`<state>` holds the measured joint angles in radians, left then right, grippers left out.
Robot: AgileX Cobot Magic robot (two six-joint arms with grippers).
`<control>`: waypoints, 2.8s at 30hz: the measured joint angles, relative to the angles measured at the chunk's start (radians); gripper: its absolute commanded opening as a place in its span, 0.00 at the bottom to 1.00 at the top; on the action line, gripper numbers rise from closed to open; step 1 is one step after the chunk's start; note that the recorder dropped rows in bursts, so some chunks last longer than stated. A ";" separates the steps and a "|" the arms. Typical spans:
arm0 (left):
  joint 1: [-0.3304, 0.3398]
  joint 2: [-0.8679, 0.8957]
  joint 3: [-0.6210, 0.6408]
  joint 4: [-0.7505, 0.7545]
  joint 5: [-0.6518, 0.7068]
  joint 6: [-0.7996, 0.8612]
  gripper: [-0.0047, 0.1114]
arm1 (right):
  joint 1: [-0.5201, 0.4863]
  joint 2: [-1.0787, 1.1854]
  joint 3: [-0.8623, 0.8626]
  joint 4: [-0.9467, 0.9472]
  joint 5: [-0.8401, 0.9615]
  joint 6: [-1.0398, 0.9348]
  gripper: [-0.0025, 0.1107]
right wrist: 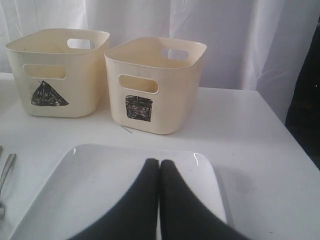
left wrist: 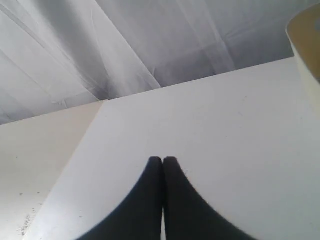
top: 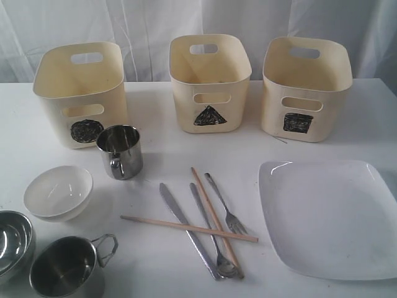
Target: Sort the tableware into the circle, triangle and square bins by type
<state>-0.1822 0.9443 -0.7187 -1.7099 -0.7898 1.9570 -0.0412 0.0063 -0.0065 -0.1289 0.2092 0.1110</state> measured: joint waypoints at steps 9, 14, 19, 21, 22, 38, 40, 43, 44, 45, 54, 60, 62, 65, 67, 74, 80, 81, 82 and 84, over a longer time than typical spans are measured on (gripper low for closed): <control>0.034 0.039 0.084 -0.012 0.346 -0.035 0.04 | 0.000 0.000 0.000 0.000 0.000 0.000 0.02; 0.112 0.156 0.110 -0.012 0.775 -0.235 0.04 | 0.000 0.000 0.000 0.000 0.000 0.000 0.02; 0.286 0.229 0.079 0.049 0.956 -0.543 0.04 | 0.000 0.000 0.000 0.000 0.000 0.000 0.02; 0.370 0.245 0.050 0.243 1.014 -0.688 0.04 | 0.000 0.000 0.000 0.000 0.000 0.000 0.02; 0.419 0.256 0.032 0.398 1.059 -0.783 0.04 | 0.000 0.000 0.000 0.000 0.000 0.000 0.02; 0.576 0.340 -0.046 1.322 1.576 -1.481 0.35 | 0.000 0.000 0.000 0.000 0.000 0.000 0.02; 0.576 0.340 -0.046 1.319 1.574 -1.454 0.46 | 0.000 0.000 0.000 0.000 0.000 0.000 0.02; 0.576 0.341 -0.040 1.287 1.538 -1.411 0.52 | 0.000 0.000 0.000 0.000 0.000 0.000 0.02; 0.576 0.343 -0.031 1.271 1.512 -1.394 0.52 | 0.000 0.000 0.000 0.000 0.000 0.000 0.02; 0.576 0.352 -0.018 1.253 1.485 -1.375 0.52 | 0.000 0.000 0.000 0.000 0.000 0.000 0.02; 0.576 0.466 0.083 1.126 1.365 -1.165 0.52 | 0.000 0.000 0.000 0.000 0.000 0.000 0.02; 0.576 0.526 0.085 1.064 1.304 -1.115 0.52 | 0.000 0.000 0.000 0.000 0.000 0.000 0.02; 0.576 0.550 0.085 1.058 1.294 -1.111 0.52 | 0.000 0.000 0.000 0.000 0.000 0.000 0.02; 0.576 0.593 0.085 1.053 1.287 -1.104 0.51 | 0.000 0.000 0.000 0.000 0.000 0.000 0.02; 0.576 0.617 0.087 1.053 1.286 -1.100 0.44 | 0.000 0.000 0.000 0.000 0.000 0.000 0.02; 0.576 0.632 0.087 1.045 1.300 -1.044 0.09 | 0.000 0.000 0.000 0.000 0.000 0.000 0.02; 0.576 0.608 0.052 1.133 1.397 -1.015 0.04 | 0.000 0.000 0.000 0.000 0.000 0.000 0.02; 0.576 0.600 0.038 1.145 1.433 -1.014 0.04 | 0.000 0.000 0.000 0.000 0.000 0.000 0.02; 0.576 0.569 0.002 1.163 1.528 -1.013 0.04 | 0.000 0.000 0.000 0.000 0.000 0.000 0.02; 0.576 0.509 -0.072 1.173 1.697 -1.011 0.04 | 0.000 0.000 0.000 0.000 0.000 0.000 0.02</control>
<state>0.3936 1.4529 -0.7906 -0.5370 0.9076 0.9459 -0.0412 0.0063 -0.0065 -0.1289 0.2092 0.1110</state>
